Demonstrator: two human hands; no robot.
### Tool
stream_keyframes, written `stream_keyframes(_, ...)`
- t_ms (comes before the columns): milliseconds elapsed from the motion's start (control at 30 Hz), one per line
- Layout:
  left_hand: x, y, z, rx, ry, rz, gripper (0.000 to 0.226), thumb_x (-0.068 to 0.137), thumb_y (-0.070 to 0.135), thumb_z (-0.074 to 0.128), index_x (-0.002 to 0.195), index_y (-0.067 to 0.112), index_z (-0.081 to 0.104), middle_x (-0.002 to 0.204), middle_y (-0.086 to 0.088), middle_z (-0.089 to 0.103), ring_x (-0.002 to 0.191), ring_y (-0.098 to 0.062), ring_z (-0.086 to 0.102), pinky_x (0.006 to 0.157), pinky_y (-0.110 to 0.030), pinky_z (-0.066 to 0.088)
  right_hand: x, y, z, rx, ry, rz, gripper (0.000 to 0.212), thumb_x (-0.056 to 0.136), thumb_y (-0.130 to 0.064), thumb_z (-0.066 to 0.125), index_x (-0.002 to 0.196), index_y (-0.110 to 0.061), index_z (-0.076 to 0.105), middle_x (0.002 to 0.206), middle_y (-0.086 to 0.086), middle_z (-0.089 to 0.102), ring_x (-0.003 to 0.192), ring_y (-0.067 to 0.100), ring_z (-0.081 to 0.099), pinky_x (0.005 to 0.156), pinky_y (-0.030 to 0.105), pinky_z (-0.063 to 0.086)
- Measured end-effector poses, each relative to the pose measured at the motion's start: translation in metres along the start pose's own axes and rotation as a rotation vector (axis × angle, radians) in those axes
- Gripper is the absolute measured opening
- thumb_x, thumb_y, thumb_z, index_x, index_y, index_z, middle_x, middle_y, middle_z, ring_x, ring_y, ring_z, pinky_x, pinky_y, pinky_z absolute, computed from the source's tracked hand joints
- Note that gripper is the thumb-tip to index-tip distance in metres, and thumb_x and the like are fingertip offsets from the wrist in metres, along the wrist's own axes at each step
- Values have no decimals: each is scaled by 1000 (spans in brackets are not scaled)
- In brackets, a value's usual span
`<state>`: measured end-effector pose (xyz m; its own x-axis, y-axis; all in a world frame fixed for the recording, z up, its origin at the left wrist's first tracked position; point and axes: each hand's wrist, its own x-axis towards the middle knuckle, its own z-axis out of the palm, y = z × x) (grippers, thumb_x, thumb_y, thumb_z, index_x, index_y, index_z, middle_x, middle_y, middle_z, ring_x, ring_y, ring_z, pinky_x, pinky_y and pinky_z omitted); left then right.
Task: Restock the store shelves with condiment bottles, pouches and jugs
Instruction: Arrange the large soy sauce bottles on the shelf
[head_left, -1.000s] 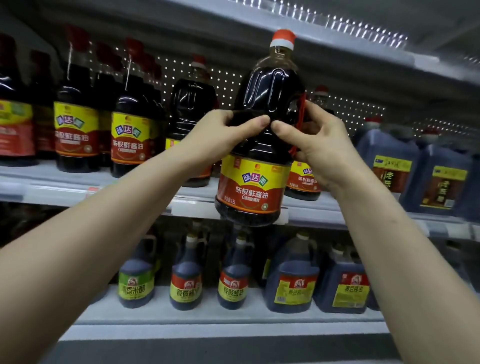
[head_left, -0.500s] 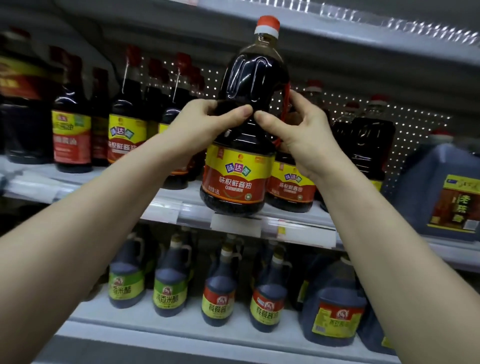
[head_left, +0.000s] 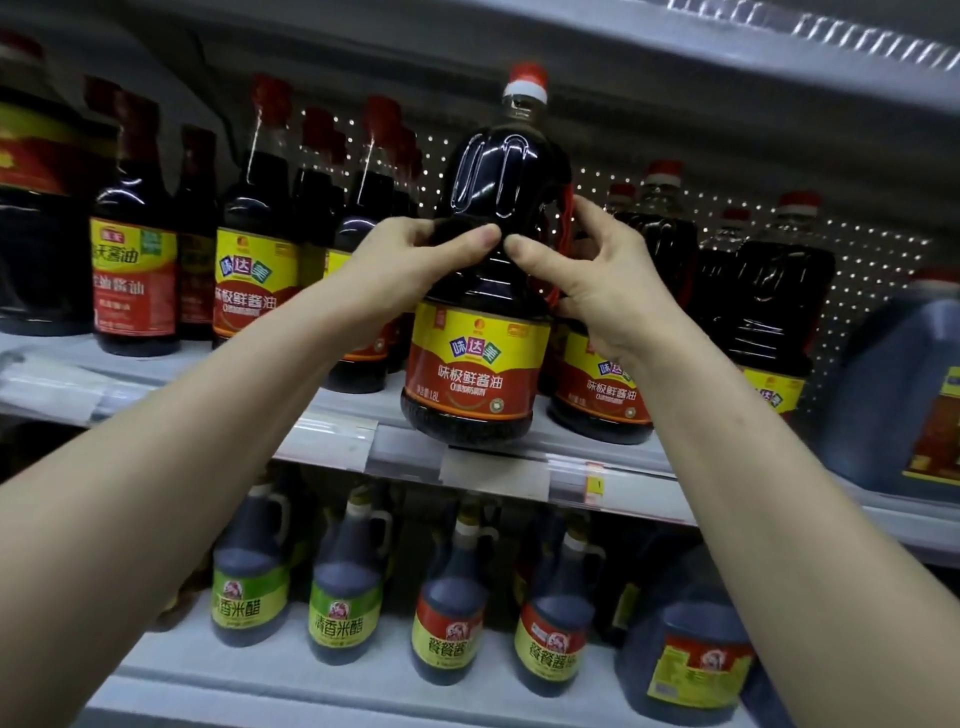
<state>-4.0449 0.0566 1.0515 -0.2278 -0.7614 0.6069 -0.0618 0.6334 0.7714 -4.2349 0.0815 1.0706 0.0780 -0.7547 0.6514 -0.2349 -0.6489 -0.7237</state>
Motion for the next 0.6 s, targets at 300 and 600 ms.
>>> stream_keyframes(300, 15, -11, 2, 15, -5, 2, 40, 90, 43, 65, 117, 14, 68, 103, 2, 76, 96, -6, 71, 79, -18, 53, 10, 13, -1, -24, 20, 9, 54, 83, -23, 82, 131, -28, 58, 123, -4, 70, 114, 13, 67, 93, 36, 57)
stream_keyframes(600, 29, -18, 10, 5, 2, 3, 32, 92, 37, 65, 114, 14, 69, 102, 2, 75, 91, -3, 71, 71, -12, 52, 21, 27, -5, -4, 63, 29, 60, 84, -20, 82, 138, -21, 55, 127, 0, 68, 118, 18, 65, 101, 46, 54)
